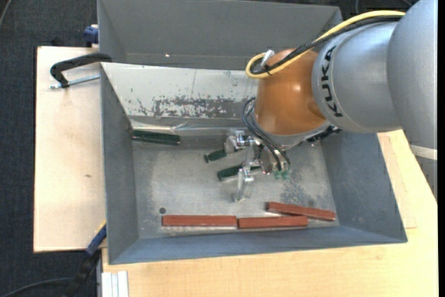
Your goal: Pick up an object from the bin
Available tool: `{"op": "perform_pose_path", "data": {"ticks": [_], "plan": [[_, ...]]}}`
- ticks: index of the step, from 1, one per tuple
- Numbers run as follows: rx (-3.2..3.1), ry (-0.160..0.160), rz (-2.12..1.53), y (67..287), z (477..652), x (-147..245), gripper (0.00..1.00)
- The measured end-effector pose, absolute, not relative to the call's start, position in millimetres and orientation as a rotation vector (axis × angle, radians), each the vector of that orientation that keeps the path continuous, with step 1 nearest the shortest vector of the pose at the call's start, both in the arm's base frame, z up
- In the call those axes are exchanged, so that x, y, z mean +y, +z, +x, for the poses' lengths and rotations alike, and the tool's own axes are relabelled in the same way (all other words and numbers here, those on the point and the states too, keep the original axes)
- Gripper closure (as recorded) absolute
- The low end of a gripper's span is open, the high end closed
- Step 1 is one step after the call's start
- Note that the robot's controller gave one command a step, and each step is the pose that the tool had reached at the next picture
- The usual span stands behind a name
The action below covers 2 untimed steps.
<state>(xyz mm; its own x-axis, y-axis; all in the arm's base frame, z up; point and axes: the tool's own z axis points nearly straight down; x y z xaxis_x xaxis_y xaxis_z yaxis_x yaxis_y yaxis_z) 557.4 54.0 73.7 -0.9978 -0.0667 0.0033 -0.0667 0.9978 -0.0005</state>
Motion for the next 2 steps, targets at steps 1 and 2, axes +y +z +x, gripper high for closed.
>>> {"op": "perform_pose_path", "data": {"ticks": [1,2], "plan": [[-3.145,-0.003,0.106,79.8,559.3,56.4,1.0],[-3.142,-0.003,0.106,78.3,558.1,56.1,0.0]]}}
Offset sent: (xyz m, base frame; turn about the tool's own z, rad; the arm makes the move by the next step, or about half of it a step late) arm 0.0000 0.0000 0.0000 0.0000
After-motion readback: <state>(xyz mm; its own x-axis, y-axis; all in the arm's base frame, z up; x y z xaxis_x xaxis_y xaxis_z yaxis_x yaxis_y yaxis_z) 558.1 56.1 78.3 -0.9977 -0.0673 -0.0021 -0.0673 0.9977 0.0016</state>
